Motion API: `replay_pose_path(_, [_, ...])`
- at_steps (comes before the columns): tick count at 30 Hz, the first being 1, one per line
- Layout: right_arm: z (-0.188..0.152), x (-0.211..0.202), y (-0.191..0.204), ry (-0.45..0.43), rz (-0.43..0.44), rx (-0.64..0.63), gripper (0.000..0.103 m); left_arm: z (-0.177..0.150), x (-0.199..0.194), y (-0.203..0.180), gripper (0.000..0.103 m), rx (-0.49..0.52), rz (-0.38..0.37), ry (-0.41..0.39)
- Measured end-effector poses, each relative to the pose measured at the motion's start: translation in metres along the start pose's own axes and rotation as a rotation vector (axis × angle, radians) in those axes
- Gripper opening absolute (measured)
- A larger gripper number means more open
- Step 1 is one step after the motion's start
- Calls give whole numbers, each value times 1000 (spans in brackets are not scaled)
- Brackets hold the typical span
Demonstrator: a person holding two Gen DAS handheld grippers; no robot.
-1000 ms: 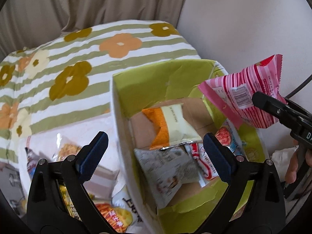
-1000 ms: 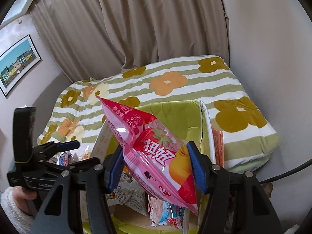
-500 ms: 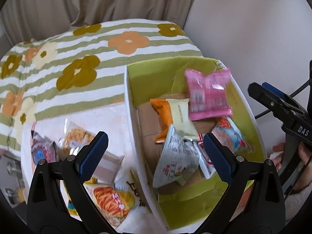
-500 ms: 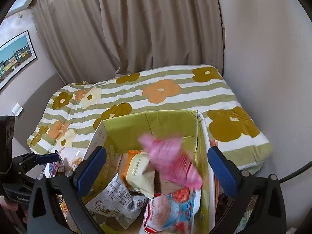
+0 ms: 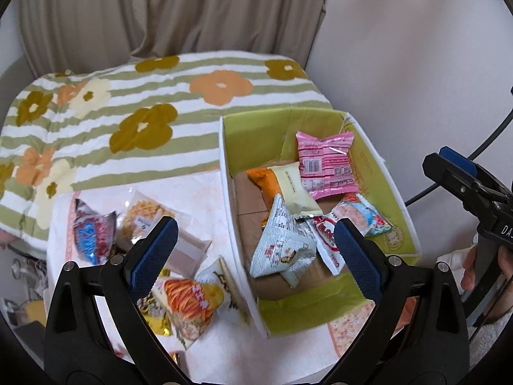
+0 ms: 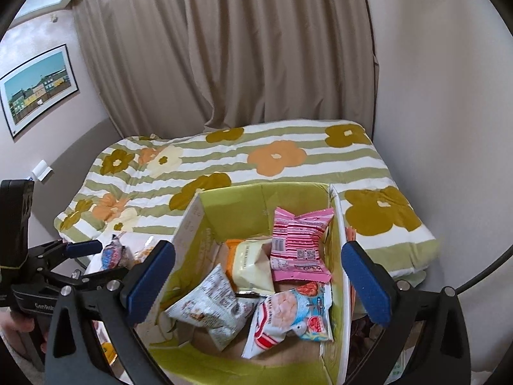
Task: Organize snacks
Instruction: 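Move both grippers back to the remaining snacks on the tray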
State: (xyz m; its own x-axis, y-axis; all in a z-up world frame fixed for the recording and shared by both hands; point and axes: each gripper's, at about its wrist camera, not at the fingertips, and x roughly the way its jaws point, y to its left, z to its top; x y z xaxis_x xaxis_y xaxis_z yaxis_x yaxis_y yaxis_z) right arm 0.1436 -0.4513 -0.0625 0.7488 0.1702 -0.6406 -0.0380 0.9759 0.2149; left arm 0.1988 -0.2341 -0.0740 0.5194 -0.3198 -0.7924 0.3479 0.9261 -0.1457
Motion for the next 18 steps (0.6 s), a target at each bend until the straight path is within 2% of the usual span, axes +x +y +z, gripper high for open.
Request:
replay_pose_path(2, [1, -10, 8, -6, 22, -20, 103, -5, -14, 2, 97, -9, 15, -13])
replay_pose_path(8, [-6, -20, 39, 29, 113, -80, 103, -34, -53, 30, 97, -48, 137, -9])
replay_pose_path(14, [-22, -20, 88, 47, 205, -115, 103, -70, -89, 93, 97, -140, 244, 5])
replay_pose_path(18, [-38, -18, 129, 68, 242, -135, 103, -93, -98, 138, 97, -189, 269, 27])
